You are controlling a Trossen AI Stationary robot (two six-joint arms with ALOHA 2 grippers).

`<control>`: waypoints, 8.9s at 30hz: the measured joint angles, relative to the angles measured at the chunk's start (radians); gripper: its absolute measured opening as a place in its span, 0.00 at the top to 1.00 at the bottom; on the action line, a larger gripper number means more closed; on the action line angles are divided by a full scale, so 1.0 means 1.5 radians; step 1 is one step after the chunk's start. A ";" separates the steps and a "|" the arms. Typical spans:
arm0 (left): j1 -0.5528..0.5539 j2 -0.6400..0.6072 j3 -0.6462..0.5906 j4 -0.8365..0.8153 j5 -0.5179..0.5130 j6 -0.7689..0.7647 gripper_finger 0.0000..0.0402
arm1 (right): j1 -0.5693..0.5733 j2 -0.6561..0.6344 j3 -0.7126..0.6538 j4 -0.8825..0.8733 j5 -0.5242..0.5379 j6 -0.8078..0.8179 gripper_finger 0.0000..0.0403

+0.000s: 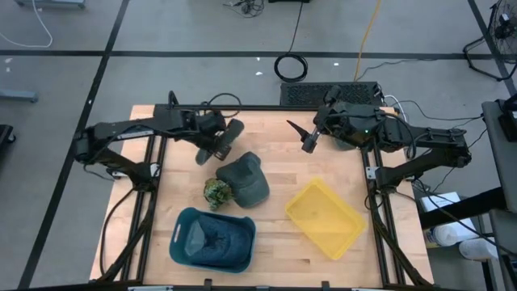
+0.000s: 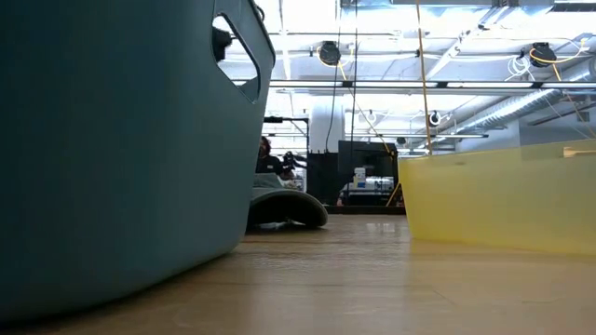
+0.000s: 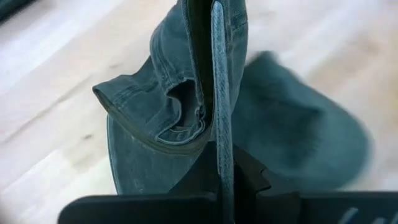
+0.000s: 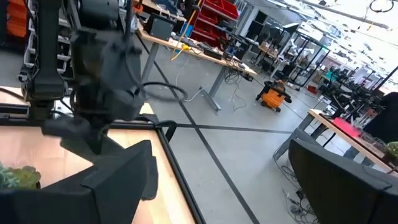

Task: Pick & Place hat
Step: Put the middle black cap into the yellow bin

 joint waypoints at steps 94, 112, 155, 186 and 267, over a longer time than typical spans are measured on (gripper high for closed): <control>0.002 0.041 0.229 0.993 0.845 -0.951 0.98 | 0.267 0.033 0.000 0.262 -0.105 -0.906 0.09; 0.005 0.087 0.256 0.993 0.854 -0.959 0.98 | 0.306 0.033 0.000 0.271 -0.103 -0.944 0.63; 0.164 0.083 0.256 0.987 0.909 -0.930 0.87 | 0.421 -0.052 0.000 0.400 0.142 -1.046 1.00; 0.163 0.083 0.256 0.987 0.843 -0.912 0.91 | 0.475 -0.067 0.000 0.063 0.334 -0.681 1.00; 0.162 0.083 0.256 0.963 0.880 -0.840 0.91 | 0.615 -0.006 -0.411 -0.296 0.112 0.433 1.00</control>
